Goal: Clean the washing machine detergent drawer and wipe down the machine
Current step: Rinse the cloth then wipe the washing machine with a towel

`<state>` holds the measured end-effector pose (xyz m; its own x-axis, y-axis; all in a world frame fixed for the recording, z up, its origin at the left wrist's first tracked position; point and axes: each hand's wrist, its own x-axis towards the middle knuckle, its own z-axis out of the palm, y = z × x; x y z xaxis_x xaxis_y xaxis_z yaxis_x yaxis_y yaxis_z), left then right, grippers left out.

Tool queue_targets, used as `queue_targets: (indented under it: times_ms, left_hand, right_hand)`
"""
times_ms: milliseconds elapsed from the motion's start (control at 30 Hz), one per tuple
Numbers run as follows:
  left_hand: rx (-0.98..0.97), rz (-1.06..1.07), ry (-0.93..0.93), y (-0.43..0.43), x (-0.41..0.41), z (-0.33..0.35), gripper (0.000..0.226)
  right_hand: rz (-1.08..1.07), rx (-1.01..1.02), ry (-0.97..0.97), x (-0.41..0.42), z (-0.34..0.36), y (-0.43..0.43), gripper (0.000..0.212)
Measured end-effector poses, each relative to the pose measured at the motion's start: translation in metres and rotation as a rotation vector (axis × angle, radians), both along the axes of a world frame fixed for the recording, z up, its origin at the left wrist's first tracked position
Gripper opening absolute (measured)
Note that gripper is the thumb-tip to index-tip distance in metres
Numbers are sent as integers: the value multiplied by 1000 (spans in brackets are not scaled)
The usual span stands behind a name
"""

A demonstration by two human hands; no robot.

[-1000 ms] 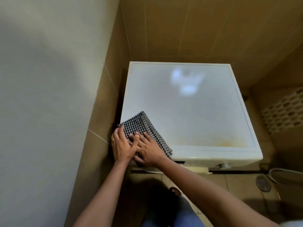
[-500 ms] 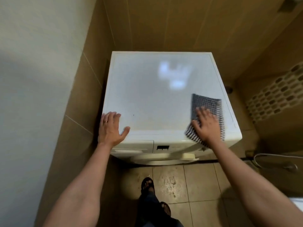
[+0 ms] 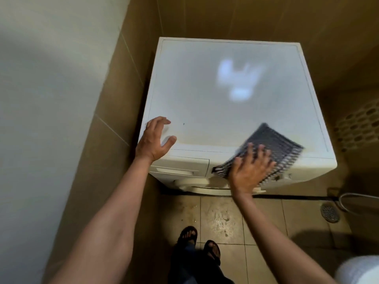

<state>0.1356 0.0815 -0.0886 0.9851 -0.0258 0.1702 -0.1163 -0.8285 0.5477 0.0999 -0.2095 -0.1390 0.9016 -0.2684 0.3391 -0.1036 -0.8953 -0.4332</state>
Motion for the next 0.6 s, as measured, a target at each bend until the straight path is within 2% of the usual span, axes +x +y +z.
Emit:
queue_targets:
  times_ms: [100, 200, 367, 467, 600]
  left_hand:
    - [-91, 61, -73, 0, 1, -1, 53]
    - [-132, 114, -110, 2, 2, -4, 48]
    - [-177, 79, -145, 7, 2, -7, 45]
    - [-166, 3, -136, 13, 2, -8, 43]
    - [-207, 45, -102, 14, 4, -6, 40]
  right_hand:
    - [288, -165, -3, -16, -12, 72, 65]
    - [515, -363, -132, -16, -25, 124, 65]
    - [642, -493, -334, -16, -44, 168, 81]
    - [698, -549, -366, -11, -49, 175, 76]
    - [826, -898, -426, -9, -54, 146, 63]
